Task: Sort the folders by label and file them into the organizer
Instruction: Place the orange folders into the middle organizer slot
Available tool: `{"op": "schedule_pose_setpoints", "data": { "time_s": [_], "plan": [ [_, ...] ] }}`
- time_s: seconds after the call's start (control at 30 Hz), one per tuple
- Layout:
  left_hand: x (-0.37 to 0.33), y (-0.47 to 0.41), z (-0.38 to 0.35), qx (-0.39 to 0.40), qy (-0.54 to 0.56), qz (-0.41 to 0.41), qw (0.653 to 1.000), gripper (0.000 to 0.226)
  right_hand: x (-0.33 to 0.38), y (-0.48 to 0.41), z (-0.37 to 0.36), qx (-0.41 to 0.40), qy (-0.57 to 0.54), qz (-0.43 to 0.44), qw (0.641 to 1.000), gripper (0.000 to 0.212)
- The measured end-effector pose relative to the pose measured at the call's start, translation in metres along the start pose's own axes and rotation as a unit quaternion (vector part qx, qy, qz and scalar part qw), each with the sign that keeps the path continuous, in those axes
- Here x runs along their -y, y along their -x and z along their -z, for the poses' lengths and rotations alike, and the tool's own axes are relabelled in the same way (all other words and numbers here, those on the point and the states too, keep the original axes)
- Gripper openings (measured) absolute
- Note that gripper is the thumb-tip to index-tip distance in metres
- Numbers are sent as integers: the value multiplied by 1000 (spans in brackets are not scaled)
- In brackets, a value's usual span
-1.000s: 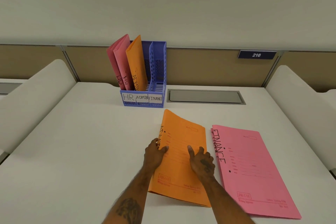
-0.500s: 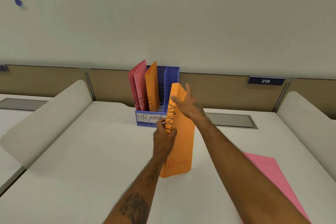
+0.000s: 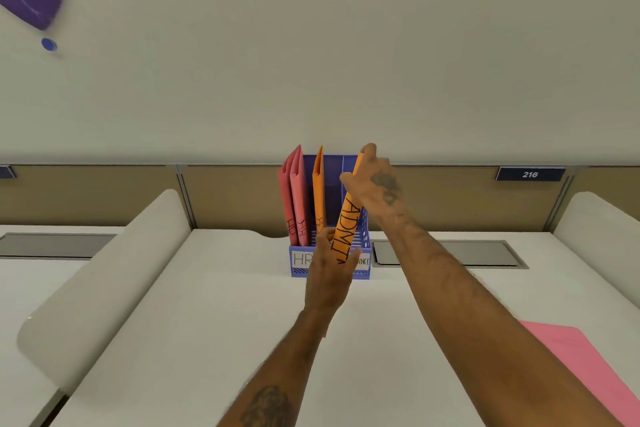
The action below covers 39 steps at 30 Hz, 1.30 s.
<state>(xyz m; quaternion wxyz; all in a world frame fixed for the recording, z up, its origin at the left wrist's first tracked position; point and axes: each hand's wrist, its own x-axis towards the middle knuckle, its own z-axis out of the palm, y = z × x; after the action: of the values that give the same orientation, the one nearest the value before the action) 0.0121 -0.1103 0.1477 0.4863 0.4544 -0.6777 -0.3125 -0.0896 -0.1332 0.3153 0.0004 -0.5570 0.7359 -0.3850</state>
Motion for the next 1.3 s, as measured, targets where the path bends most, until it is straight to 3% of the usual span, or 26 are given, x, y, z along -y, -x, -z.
{"op": "schedule_pose_setpoints", "data": {
  "time_s": [0.13, 0.23, 0.4, 0.63, 0.8, 0.97, 1.3],
  "plan": [
    [18, -32, 27, 13, 20, -23, 999, 59, 20, -14, -1, -45, 23, 13, 999, 49],
    [23, -70, 47, -28, -88, -90, 992, 55, 30, -25, -2, -67, 42, 34, 996, 47],
    [26, -141, 62, 61, -328, -137, 933, 82, 39, -46, -12, -106, 61, 111, 986, 45],
    [22, -201, 55, 151, -426, -142, 881, 99, 35, -78, -41, -153, 26, 187, 970, 42],
    [45, -219, 50, 163, -485, -133, 849, 112, 19, -94, -68, -192, 14, 203, 960, 42],
    [59, -220, 51, 149, -477, -128, 857, 116, 0, -106, -96, -214, 12, 213, 953, 46],
    [67, -218, 50, 123, -453, -145, 871, 115, -31, -95, -152, -150, 8, 181, 972, 52]
  ]
}}
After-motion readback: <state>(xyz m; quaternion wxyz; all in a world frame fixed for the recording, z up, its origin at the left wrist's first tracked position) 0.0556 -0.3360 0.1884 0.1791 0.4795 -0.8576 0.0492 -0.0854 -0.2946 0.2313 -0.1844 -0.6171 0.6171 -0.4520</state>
